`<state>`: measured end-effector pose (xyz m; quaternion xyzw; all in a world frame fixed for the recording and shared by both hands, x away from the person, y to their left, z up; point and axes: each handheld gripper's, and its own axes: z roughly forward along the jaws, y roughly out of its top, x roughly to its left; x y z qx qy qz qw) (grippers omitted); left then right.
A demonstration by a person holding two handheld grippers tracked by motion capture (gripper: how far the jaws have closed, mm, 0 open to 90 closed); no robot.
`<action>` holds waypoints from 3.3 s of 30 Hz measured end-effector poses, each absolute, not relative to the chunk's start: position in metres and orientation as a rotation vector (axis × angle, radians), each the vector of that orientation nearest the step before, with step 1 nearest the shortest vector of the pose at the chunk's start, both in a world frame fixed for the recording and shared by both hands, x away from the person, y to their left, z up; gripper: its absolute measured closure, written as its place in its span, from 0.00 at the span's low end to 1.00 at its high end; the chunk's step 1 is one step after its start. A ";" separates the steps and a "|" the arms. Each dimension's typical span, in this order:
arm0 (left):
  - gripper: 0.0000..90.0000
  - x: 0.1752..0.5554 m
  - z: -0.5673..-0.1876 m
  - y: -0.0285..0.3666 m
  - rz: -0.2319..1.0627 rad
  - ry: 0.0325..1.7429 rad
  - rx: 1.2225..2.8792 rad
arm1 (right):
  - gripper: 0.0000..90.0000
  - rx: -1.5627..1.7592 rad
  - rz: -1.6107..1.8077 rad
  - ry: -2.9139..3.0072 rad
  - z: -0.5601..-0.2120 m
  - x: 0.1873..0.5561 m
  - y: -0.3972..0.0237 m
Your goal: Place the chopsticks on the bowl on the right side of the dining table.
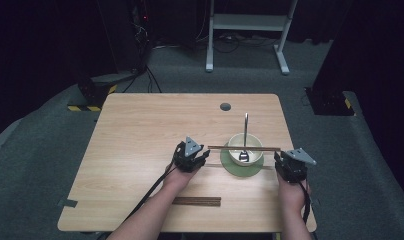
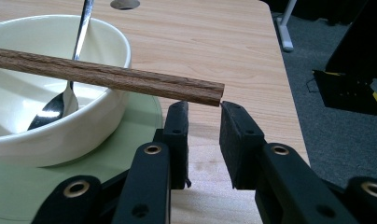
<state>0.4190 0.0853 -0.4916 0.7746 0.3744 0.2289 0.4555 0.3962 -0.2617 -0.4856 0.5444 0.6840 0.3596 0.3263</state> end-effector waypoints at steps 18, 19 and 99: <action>0.72 0.423 -0.494 0.087 0.566 0.935 1.905 | 0.79 1.426 0.935 1.789 -0.486 0.397 -0.261; 0.72 0.423 -0.494 0.087 0.566 0.936 1.906 | 0.79 1.430 0.934 1.788 -0.486 0.397 -0.262; 0.76 0.416 -0.488 0.093 0.544 0.918 1.905 | 0.57 1.398 0.946 1.816 -0.482 0.387 -0.251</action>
